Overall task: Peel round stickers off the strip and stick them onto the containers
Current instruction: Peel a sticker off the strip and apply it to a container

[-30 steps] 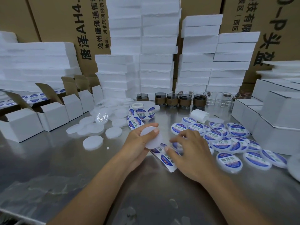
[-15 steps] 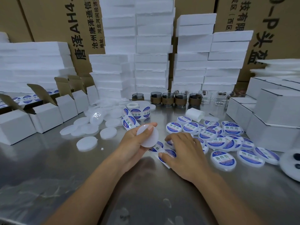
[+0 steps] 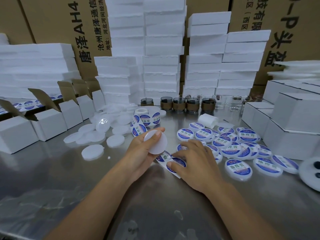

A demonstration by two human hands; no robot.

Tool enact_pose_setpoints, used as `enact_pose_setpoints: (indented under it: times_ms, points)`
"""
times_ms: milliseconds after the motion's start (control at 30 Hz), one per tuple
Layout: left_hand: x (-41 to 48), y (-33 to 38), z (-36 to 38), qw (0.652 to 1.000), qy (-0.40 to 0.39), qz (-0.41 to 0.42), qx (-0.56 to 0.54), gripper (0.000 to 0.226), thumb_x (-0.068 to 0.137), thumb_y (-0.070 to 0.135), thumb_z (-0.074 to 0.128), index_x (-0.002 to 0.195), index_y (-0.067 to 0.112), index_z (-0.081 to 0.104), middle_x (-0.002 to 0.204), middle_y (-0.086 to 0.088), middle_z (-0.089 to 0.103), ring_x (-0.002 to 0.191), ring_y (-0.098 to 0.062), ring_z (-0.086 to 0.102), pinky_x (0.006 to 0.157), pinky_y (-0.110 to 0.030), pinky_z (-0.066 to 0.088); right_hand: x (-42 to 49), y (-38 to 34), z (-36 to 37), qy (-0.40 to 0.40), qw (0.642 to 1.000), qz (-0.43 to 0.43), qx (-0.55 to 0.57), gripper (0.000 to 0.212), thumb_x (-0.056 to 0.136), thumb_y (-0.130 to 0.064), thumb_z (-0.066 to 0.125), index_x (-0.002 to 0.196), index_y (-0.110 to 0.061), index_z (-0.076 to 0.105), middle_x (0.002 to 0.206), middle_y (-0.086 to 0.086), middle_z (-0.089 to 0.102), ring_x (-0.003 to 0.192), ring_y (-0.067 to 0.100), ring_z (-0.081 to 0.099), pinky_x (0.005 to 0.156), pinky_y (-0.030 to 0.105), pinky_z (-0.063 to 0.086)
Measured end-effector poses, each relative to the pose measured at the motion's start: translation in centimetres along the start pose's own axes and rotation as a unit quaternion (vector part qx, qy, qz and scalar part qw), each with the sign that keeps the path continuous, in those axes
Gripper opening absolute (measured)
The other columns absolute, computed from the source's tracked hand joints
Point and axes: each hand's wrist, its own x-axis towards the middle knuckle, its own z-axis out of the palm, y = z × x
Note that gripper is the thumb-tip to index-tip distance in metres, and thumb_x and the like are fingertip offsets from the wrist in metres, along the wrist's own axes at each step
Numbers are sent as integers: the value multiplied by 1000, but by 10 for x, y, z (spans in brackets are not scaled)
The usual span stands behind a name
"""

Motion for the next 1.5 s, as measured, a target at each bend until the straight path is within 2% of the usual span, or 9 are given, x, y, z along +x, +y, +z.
enact_pose_setpoints:
  times_ms: [267, 433, 533, 600, 767, 967, 1133, 1333, 1500]
  points:
    - [0, 3, 1, 997, -28, 12, -74, 31, 74, 14, 61, 103, 4, 61, 90, -8, 73, 84, -20, 71, 71, -27, 58, 2, -7, 1, 103, 985, 23, 134, 34, 81, -31, 67, 112, -35, 54, 91, -10, 51, 100, 11, 45, 86, 22, 28]
    - [-3, 5, 2, 997, -38, -5, -71, 29, 70, 14, 64, 99, 9, 64, 84, -9, 73, 77, -22, 71, 61, -31, 57, 10, -3, -12, 226, 880, 182, 377, 28, 77, -17, 73, 97, -29, 57, 83, -20, 49, 72, -27, 47, 56, -4, 34]
    - [-4, 4, 6, 1000, -10, -25, -11, 28, 68, 19, 67, 94, 10, 65, 80, -7, 72, 70, -18, 71, 54, -29, 56, 12, -3, -17, 243, 824, 204, 470, 25, 77, -17, 74, 93, -29, 59, 85, -22, 54, 74, -28, 49, 54, -4, 36]
    - [-5, 2, 8, 998, -2, -40, 38, 32, 66, 27, 69, 93, 10, 66, 78, -5, 72, 69, -16, 70, 54, -28, 56, 12, -7, -18, 231, 809, 195, 504, 24, 77, -17, 74, 88, -31, 59, 87, -16, 62, 81, -11, 61, 59, 5, 45]
    - [-8, 1, 9, 995, -27, -36, 89, 38, 67, 39, 68, 94, 12, 70, 87, -3, 73, 76, -14, 70, 59, -27, 55, 9, -18, -12, 201, 834, 132, 496, 29, 76, -10, 73, 85, -33, 58, 76, -8, 65, 60, 6, 64, 49, 18, 49]
    - [-8, 2, 10, 996, -16, -36, 78, 35, 69, 38, 68, 95, 15, 70, 97, -12, 72, 81, -20, 70, 58, -28, 55, 4, -16, -6, 262, 939, 30, 221, 42, 73, -21, 75, 112, -30, 62, 101, -11, 50, 96, 12, 53, 83, 34, 47]
    - [-9, 4, 10, 995, -27, -46, 86, 44, 69, 36, 68, 104, 9, 67, 97, -14, 71, 79, -20, 70, 60, -29, 56, 4, -12, -7, 324, 941, -34, 88, 45, 72, -22, 72, 116, -19, 65, 114, 5, 59, 105, 18, 47, 87, 33, 36]
    - [-9, 4, 8, 992, -41, -62, 105, 30, 81, 33, 63, 101, 12, 70, 89, -8, 70, 78, -20, 67, 64, -29, 53, 3, -10, -9, 332, 938, -75, 59, 21, 71, -20, 71, 92, -18, 74, 91, -2, 69, 96, 19, 53, 82, 34, 37]
    - [-9, 5, 8, 991, -24, -52, 124, 33, 68, 41, 66, 86, 14, 71, 85, -8, 71, 73, -17, 67, 59, -27, 54, 0, -15, -15, 301, 949, -63, 64, 15, 71, -23, 70, 85, -18, 73, 83, -3, 69, 84, 25, 63, 82, 42, 42]
